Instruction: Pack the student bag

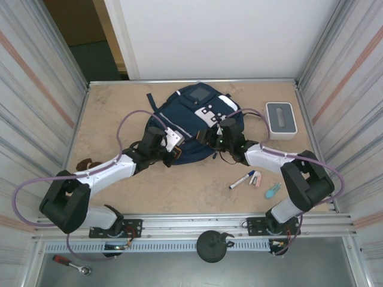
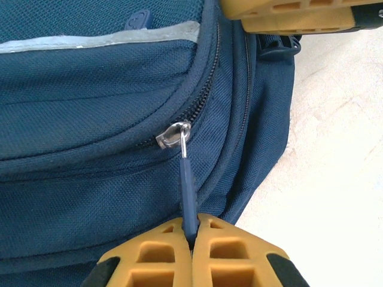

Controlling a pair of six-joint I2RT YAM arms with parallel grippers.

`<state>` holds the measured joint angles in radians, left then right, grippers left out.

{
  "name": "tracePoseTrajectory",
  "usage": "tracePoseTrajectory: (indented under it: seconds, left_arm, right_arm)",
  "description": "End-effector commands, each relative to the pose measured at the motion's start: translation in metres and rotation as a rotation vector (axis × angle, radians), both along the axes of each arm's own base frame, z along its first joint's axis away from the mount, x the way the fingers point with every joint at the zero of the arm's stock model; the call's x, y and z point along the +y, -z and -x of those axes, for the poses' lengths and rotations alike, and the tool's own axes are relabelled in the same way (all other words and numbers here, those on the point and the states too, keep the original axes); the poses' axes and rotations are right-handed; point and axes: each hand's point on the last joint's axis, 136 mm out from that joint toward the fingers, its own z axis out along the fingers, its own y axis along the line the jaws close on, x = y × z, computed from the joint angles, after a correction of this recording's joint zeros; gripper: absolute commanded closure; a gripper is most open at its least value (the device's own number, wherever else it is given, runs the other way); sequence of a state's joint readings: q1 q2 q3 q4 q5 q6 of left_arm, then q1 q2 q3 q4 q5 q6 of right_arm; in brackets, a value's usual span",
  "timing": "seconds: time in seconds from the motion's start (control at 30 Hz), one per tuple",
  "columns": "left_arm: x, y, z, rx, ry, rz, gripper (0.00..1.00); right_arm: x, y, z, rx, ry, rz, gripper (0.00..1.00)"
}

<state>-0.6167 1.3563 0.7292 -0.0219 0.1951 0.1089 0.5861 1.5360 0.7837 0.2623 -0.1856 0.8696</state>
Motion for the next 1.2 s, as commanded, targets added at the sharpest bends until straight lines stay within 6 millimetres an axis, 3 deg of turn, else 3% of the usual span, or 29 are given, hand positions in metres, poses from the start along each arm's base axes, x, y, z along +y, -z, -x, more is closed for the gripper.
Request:
tracePoseTrajectory:
  seconds: [0.0,0.3,0.4,0.47,0.57,0.77,1.0,1.17]
  left_arm:
    - [-0.01,-0.016,-0.005,-0.054,0.029,0.021,1.0]
    - [-0.01,-0.013,-0.007,-0.049,0.026,0.017,1.0]
    - [-0.008,-0.012,-0.008,-0.05,0.016,0.006,1.0]
    - [-0.006,-0.011,-0.008,-0.052,0.007,-0.002,1.0]
    - [-0.002,-0.011,-0.01,-0.057,-0.013,-0.021,1.0]
    - [0.016,-0.014,-0.024,-0.097,-0.127,-0.076,1.0]
    - [0.038,-0.013,-0.037,-0.126,-0.23,-0.189,1.0]
    - [0.06,-0.007,-0.042,-0.12,-0.311,-0.238,1.0]
  right_arm:
    - [-0.005,-0.024,0.002,-0.102,0.028,0.007,0.43]
    - [0.015,-0.022,-0.007,-0.099,0.004,-0.001,0.4]
    - [0.02,-0.019,-0.014,-0.083,0.006,0.003,0.45]
    - [0.02,-0.016,-0.017,-0.074,0.011,0.013,0.54]
    - [0.013,-0.01,-0.019,-0.058,0.023,0.025,0.76]
    - [-0.01,0.006,-0.015,-0.024,0.034,0.063,0.99]
    - [-0.037,0.01,-0.01,-0.015,0.009,0.123,1.0]
    - [-0.044,0.006,-0.012,-0.015,-0.057,0.117,1.0]
